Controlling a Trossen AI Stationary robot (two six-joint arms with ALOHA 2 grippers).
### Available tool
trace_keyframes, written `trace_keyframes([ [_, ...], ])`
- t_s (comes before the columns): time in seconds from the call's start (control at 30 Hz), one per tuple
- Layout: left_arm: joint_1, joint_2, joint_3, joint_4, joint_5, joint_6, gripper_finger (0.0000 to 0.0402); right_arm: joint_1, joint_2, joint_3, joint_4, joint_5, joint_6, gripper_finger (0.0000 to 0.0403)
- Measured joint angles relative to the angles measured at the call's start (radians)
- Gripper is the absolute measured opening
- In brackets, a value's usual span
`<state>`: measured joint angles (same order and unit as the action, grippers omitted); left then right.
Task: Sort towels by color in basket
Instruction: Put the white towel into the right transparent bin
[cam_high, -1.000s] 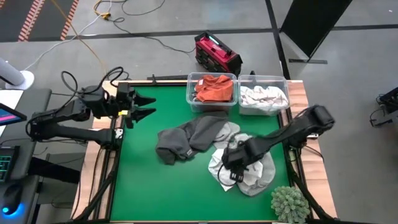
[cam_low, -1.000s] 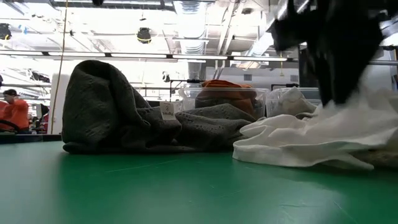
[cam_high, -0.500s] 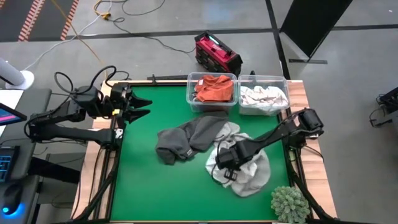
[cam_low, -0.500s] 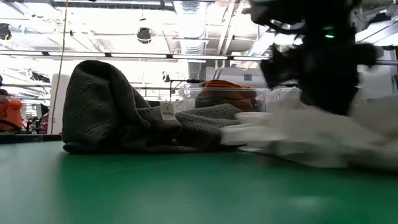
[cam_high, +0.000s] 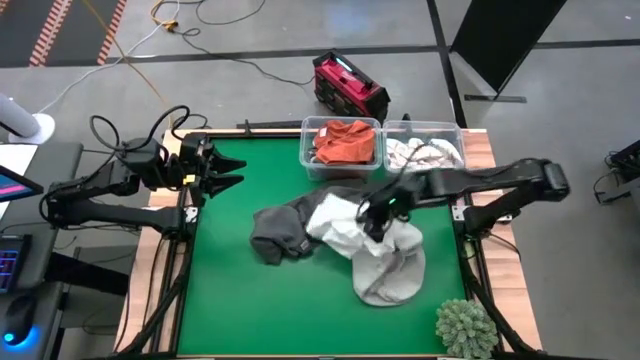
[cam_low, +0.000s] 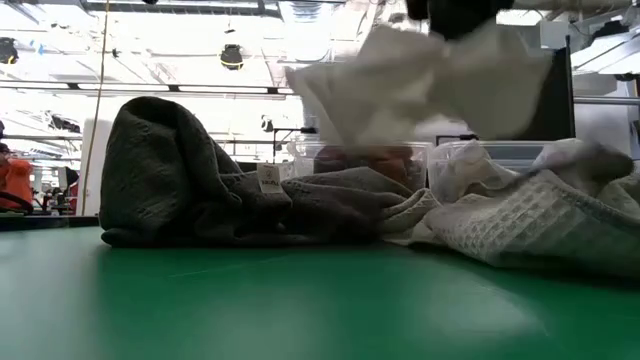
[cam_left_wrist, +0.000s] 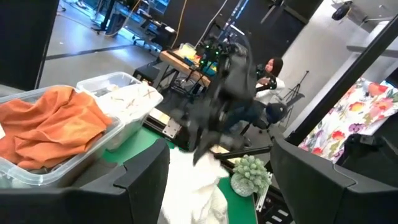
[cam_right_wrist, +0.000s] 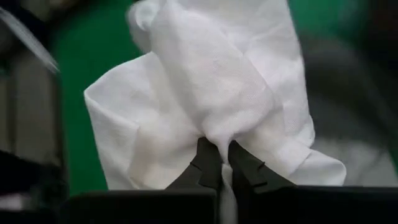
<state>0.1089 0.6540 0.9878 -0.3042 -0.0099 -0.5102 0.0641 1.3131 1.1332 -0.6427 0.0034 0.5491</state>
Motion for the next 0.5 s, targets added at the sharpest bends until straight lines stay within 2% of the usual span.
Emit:
trace_keyframes([
  [0.33, 0.0, 0.0, 0.0, 0.0, -0.066, 0.029, 0.0265, -0.118, -0.28, 0.0, 0.282, 0.04, -0.107, 0.0031],
  [0.5, 0.0, 0.008, 0.0, 0.009, -0.109, 0.032, 0.0265, -0.16, -0.385, 0.001, 0.317, 0.147, -0.176, 0.0031],
])
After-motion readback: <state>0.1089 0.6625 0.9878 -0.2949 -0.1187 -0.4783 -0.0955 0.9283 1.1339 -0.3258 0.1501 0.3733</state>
